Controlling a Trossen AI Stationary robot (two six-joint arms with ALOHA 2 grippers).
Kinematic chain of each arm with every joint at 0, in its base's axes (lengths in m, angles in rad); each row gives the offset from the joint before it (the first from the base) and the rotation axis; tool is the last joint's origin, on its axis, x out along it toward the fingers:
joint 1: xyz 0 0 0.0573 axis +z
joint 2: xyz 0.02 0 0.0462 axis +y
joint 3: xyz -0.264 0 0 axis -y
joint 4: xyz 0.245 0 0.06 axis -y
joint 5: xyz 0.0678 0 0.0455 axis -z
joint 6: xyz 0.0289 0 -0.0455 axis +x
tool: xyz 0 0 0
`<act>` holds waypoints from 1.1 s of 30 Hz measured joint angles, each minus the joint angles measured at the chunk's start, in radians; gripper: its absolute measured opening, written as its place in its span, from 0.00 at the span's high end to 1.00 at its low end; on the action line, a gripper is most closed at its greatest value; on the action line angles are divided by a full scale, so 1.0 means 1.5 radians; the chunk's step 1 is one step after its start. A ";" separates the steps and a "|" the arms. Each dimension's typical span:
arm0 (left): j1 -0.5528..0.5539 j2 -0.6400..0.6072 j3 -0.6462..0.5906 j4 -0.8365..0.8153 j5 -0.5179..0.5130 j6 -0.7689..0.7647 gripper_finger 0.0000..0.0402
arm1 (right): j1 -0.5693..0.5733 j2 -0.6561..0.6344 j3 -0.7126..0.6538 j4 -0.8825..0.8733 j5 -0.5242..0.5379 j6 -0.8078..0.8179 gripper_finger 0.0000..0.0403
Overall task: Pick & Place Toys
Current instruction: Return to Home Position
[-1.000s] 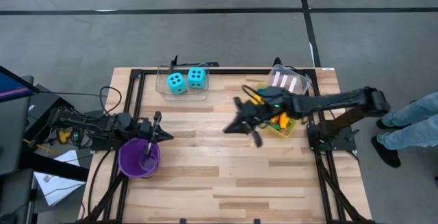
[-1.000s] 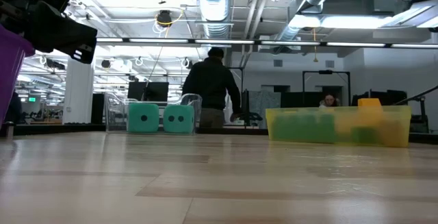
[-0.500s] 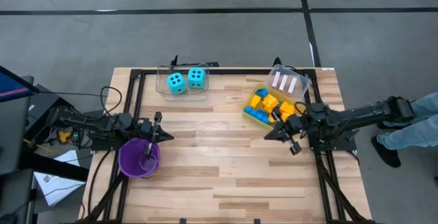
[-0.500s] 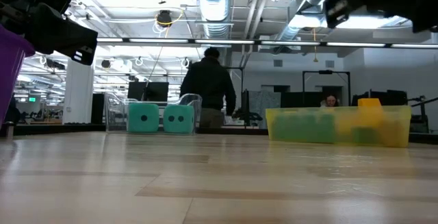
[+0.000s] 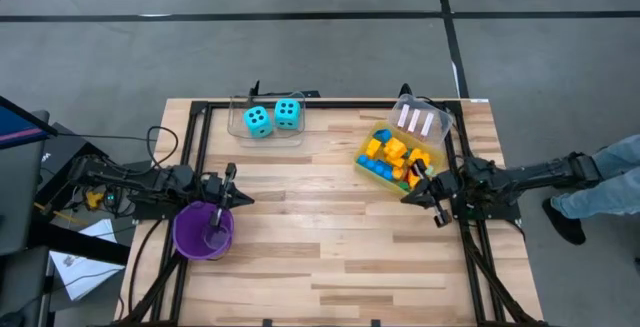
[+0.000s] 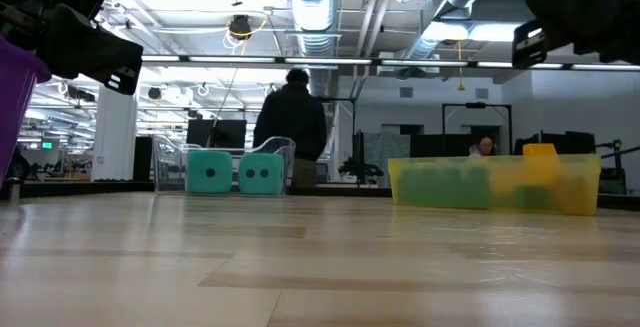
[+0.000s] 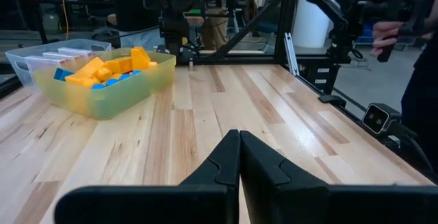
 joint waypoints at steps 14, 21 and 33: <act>0.000 0.000 0.000 0.000 0.000 0.000 0.99 | -0.007 -0.235 -0.001 -0.256 0.009 -0.007 1.00; 0.000 0.003 0.000 0.005 0.000 0.000 0.99 | -0.007 -0.280 -0.001 -0.342 0.085 0.019 1.00; 0.000 0.012 0.000 0.011 0.000 0.000 0.99 | -0.007 -0.255 -0.001 -0.356 0.120 0.021 1.00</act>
